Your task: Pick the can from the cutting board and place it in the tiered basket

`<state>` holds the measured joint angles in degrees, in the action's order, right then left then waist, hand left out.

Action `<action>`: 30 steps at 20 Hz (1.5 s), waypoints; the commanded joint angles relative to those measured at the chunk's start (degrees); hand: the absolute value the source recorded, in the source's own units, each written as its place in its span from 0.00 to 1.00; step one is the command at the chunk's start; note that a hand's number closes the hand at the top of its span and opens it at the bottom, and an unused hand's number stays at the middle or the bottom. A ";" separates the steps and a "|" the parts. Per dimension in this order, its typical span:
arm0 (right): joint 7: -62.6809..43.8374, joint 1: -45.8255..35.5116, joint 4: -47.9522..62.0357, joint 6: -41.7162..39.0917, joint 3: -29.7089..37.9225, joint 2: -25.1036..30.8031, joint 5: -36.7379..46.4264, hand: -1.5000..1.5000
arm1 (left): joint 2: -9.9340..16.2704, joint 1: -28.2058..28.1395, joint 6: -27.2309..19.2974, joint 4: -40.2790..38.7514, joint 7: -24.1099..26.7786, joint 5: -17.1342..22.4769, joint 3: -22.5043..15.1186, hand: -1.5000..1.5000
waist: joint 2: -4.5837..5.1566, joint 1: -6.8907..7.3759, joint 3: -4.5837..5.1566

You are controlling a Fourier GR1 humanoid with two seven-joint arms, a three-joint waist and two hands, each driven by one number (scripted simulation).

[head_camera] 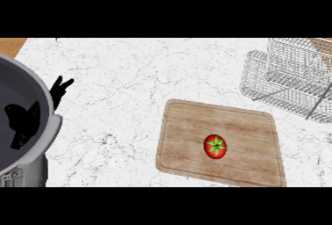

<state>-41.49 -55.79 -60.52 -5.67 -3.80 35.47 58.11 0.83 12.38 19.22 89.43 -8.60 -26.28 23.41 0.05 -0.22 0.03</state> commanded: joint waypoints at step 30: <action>0.10 14.14 -14.24 11.22 24.52 0.80 -17.66 0.00 | -0.81 0.73 -5.52 1.69 1.86 -0.57 -0.14 0.50 | -0.53 -1.17 0.00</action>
<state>-37.38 -44.25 -69.13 7.51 17.61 34.16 42.34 0.40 11.67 18.75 90.03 -8.81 -26.62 22.78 -0.25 -0.69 0.15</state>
